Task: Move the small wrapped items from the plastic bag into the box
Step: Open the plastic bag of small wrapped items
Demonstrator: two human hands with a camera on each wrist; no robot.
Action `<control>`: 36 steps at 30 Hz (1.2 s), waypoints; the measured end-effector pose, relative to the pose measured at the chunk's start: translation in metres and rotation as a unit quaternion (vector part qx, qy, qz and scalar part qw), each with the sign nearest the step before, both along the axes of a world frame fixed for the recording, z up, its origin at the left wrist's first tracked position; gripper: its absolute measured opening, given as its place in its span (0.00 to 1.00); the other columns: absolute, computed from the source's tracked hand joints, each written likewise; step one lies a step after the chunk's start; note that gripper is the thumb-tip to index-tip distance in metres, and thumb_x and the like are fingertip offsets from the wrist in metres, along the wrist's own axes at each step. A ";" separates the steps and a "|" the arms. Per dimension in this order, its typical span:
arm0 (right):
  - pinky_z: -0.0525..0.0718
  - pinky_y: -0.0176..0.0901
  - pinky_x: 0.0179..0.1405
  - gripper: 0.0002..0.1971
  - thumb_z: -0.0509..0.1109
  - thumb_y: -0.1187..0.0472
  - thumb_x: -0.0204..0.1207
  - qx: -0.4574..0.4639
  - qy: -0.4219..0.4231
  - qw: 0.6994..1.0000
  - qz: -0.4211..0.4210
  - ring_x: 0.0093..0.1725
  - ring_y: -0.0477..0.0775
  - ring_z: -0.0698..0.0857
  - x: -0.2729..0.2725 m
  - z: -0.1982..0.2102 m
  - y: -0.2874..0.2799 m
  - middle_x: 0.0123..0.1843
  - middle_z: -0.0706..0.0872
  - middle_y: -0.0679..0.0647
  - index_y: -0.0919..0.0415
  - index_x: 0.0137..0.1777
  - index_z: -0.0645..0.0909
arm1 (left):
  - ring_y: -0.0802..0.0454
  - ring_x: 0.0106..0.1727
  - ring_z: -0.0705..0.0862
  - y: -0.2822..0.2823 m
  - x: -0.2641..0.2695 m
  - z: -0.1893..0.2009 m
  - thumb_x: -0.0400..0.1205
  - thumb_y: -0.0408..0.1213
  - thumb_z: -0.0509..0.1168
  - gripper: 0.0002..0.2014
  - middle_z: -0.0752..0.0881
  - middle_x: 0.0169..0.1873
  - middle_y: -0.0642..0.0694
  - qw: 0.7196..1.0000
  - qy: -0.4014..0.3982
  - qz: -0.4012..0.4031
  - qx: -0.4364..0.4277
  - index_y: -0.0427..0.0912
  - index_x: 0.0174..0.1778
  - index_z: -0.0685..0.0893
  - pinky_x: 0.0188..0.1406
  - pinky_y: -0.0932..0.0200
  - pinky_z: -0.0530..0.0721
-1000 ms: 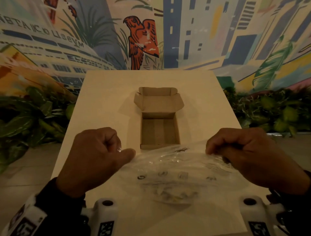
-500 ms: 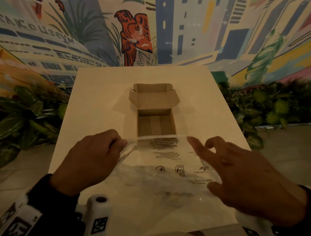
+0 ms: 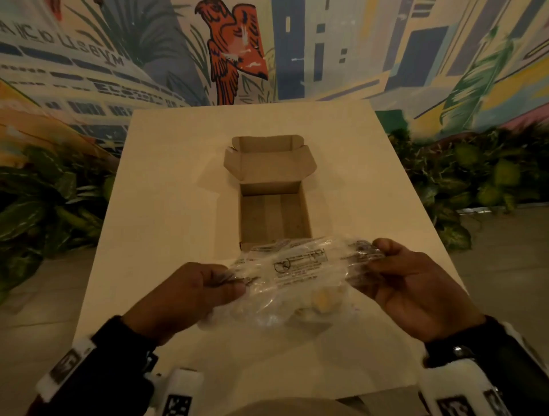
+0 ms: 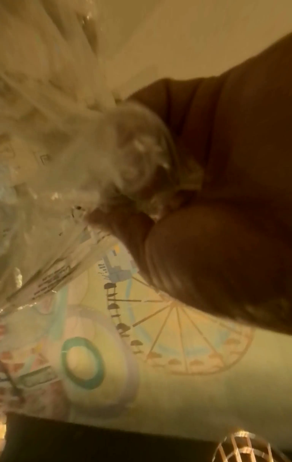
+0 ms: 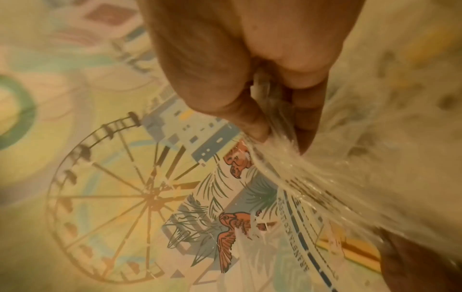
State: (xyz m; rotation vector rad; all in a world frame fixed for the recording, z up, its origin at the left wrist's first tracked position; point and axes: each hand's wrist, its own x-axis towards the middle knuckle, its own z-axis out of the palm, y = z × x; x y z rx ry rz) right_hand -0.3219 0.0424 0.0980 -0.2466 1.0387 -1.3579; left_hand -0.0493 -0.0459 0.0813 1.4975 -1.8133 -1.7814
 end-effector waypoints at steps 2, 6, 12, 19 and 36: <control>0.87 0.58 0.51 0.31 0.85 0.70 0.38 0.006 -0.069 0.997 0.023 0.48 0.63 0.87 -0.004 -0.006 0.000 0.48 0.88 0.65 0.62 0.47 0.82 | 0.47 0.28 0.81 -0.003 0.000 -0.009 0.78 0.37 0.66 0.10 0.86 0.26 0.44 0.988 0.083 0.082 0.101 0.39 0.33 0.89 0.27 0.58 0.82; 0.81 0.44 0.32 0.11 0.73 0.60 0.64 0.089 0.183 0.963 0.177 0.37 0.58 0.80 -0.001 -0.023 0.007 0.37 0.84 0.60 0.67 0.43 0.85 | 0.39 0.42 0.88 -0.013 0.003 -0.015 0.80 0.38 0.60 0.12 0.88 0.36 0.37 0.829 0.407 0.163 0.347 0.31 0.46 0.83 0.55 0.43 0.86; 0.90 0.59 0.42 0.12 0.65 0.58 0.72 0.125 0.021 0.983 0.129 0.32 0.56 0.85 -0.011 -0.036 0.002 0.38 0.88 0.58 0.62 0.40 0.89 | 0.46 0.35 0.85 0.001 -0.007 -0.030 0.59 0.42 0.82 0.34 0.88 0.42 0.35 0.929 0.280 0.040 0.237 0.31 0.58 0.80 0.34 0.54 0.84; 0.79 0.42 0.35 0.18 0.73 0.52 0.68 0.108 0.006 0.974 0.201 0.37 0.52 0.81 0.000 -0.044 -0.004 0.43 0.86 0.57 0.65 0.51 0.86 | 0.48 0.28 0.86 -0.006 0.005 -0.059 0.59 0.35 0.80 0.20 0.88 0.34 0.38 0.913 0.268 0.138 0.274 0.36 0.47 0.88 0.29 0.55 0.86; 0.82 0.40 0.22 0.12 0.78 0.65 0.64 0.144 0.003 0.963 0.229 0.21 0.48 0.80 0.014 -0.077 0.008 0.25 0.83 0.53 0.70 0.46 0.85 | 0.40 0.34 0.90 0.000 0.007 -0.075 0.51 0.39 0.83 0.24 0.91 0.34 0.36 0.818 0.410 0.207 0.346 0.35 0.40 0.90 0.35 0.47 0.90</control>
